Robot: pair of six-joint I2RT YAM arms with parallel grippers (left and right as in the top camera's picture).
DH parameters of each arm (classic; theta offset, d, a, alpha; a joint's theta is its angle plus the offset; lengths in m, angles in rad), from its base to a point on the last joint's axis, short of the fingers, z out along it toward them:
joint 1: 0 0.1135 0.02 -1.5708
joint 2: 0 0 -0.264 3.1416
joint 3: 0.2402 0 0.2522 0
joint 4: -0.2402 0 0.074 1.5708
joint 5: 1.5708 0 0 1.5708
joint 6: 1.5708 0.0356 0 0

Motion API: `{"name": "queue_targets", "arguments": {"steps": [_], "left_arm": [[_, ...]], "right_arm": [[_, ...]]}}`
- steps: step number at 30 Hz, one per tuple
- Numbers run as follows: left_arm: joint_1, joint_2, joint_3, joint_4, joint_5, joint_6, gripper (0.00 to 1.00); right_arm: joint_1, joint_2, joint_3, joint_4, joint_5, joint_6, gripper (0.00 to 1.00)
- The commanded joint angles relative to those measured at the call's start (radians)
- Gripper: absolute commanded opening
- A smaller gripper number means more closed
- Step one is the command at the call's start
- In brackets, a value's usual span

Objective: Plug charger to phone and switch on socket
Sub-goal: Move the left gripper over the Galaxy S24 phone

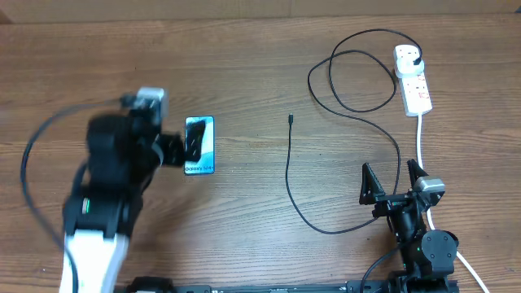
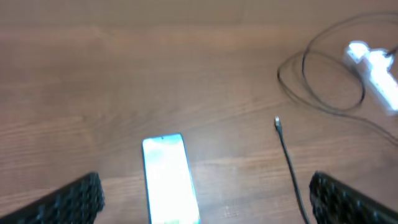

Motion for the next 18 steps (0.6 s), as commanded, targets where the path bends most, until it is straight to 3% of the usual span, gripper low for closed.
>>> {"name": "queue_targets", "arguments": {"steps": [1,5,7,14,18], "left_arm": [[-0.068,0.225,0.248,-0.146,-0.081,-0.011,1.0],[-0.103,0.468,0.481,-0.315,-0.059,-0.011,1.0],[-0.107,0.574,0.539,-0.32,-0.055,-0.012,1.0],[-0.106,0.79,0.544,-0.298,0.042,-0.003,1.0],[-0.102,0.847,0.544,-0.301,-0.029,-0.167,1.0]], "right_arm": [[0.006,-0.01,-0.011,0.003,0.006,0.002,1.0],[0.006,-0.01,-0.011,0.003,0.006,0.002,1.0],[0.006,-0.01,-0.011,0.003,0.006,0.002,1.0],[0.005,-0.01,-0.011,0.003,0.006,0.002,1.0],[0.006,-0.01,-0.011,0.003,0.006,0.002,1.0]]}}
